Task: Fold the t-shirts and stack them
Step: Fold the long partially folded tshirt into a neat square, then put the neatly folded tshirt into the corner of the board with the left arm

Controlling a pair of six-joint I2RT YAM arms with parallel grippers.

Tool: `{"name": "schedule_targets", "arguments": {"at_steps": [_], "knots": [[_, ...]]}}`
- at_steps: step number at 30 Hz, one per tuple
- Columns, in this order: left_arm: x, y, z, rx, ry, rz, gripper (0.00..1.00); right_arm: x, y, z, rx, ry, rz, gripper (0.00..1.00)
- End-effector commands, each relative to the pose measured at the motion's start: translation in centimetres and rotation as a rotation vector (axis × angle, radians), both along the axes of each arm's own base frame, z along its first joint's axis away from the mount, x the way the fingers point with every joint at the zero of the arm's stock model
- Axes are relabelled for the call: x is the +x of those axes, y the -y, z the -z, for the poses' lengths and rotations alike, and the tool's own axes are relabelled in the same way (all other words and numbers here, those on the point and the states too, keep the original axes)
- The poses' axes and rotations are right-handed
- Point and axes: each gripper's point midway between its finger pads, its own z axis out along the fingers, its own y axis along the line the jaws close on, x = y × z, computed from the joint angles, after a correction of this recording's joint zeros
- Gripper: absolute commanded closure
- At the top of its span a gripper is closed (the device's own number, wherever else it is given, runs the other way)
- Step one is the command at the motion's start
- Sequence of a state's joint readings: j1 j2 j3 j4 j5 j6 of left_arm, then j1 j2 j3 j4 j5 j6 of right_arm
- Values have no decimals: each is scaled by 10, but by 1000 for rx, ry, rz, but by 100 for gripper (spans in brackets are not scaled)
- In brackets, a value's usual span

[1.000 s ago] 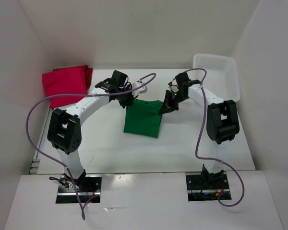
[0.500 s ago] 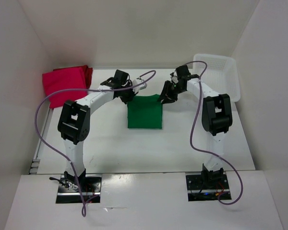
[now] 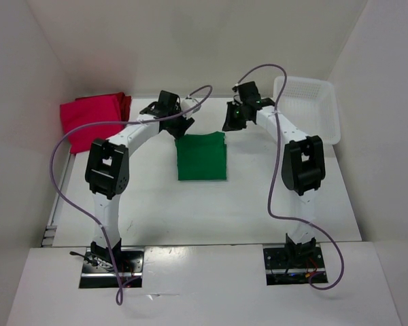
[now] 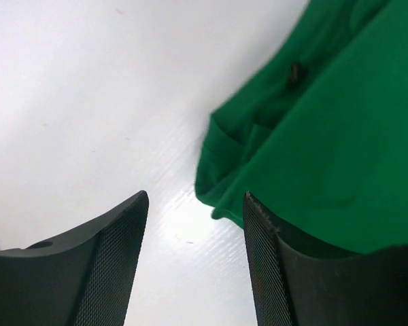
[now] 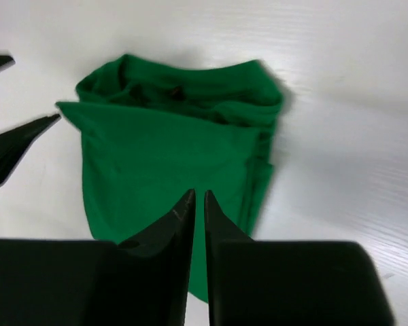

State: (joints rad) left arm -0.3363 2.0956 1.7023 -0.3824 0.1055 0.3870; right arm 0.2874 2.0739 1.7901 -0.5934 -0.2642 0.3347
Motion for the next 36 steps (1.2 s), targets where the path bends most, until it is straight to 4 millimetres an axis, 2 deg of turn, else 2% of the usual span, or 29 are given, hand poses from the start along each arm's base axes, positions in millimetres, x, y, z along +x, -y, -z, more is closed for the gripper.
{"name": "schedule_targets", "arguments": {"at_steps": [1, 2, 3, 4, 5, 6, 7, 8, 10, 11, 12, 14, 15, 16, 18, 20, 21, 23, 24, 25, 26, 27, 28, 30, 31, 32, 33, 35, 36], "knots": [[11, -6, -26, -36, 16, -88, 35, -6, -21, 0, -27, 36, -53, 89], [6, -3, -39, -59, 22, -70, 35, -12, -29, 18, -23, -14, -67, 95], [-6, 6, -39, -67, -3, -25, 35, -13, -33, 22, -2, -32, -77, 100], [-17, 21, -41, -97, -18, 59, 35, -13, -33, 38, -7, -67, -70, 100], [-25, 28, -41, -103, -32, 91, 35, -11, -34, 42, -8, -70, -70, 100], [-32, 38, -37, -100, -42, 114, 35, -9, -42, 42, 4, -72, -78, 100], [-34, 34, -31, -81, -50, 100, 35, -9, -42, 48, -1, -88, -77, 100], [-35, 37, -16, -61, -74, 99, 35, -9, -42, 60, -10, -114, -77, 100], [-30, 24, 3, -26, -86, 48, 36, 2, -40, 61, -32, -97, -57, 100], [-27, 19, 18, -19, -108, 23, 36, 3, -39, 70, -49, -112, -49, 100], [-20, 16, 20, -28, -103, 5, 36, 13, -38, 65, -56, -88, -27, 100], [-5, -2, 35, -18, -115, -74, 37, 19, -36, 69, -74, -84, -13, 100], [8, -6, 29, -24, -86, -105, 37, 28, -36, 59, -73, -56, 8, 100], [16, -20, 38, -7, -91, -168, 37, 31, -36, 56, -76, -44, 14, 100], [36, -33, 34, 5, -50, -245, 37, 35, -36, 56, -77, -38, 28, 100], [41, -45, 29, -18, -63, -292, 37, 35, -36, 56, -81, -48, 28, 100], [39, -42, 20, -34, -62, -280, 37, 33, -35, 57, -85, -58, 28, 100], [32, -36, 10, -76, -69, -271, 34, 29, -36, 51, -75, -54, 21, 100], [20, -36, 2, -87, -81, -258, 32, 27, -36, 34, -58, -31, 16, 100], [9, -32, -1, -135, -119, -246, 31, 24, -36, 31, -50, -26, 23, 95], [0, -28, -19, -173, -110, -228, 29, 25, -36, 20, -39, 2, 24, 92], [-10, -30, -19, -198, -142, -213, 27, 20, -40, -4, -17, 41, 22, 88], [-30, -25, -9, -223, -207, -194, 16, 14, -38, -2, -20, 33, 22, 81], [-55, -23, -10, -344, -302, -152, 7, 8, -35, -19, -9, 61, 23, 78], [-62, -24, -6, -381, -341, -149, 3, -2, -37, -12, -16, 42, 13, 75], [-65, -31, -3, -417, -369, -163, 0, -9, -41, -10, -13, 31, -2, 75], [-70, -31, -2, -451, -399, -163, 0, -13, -40, -9, -11, 20, 4, 74], [-75, -44, 19, -456, -459, -202, 0, -24, -40, -4, -15, 11, -5, 74], [-80, -43, 26, -463, -500, -215, 0, -27, -40, -3, -9, 6, 4, 74]]}}
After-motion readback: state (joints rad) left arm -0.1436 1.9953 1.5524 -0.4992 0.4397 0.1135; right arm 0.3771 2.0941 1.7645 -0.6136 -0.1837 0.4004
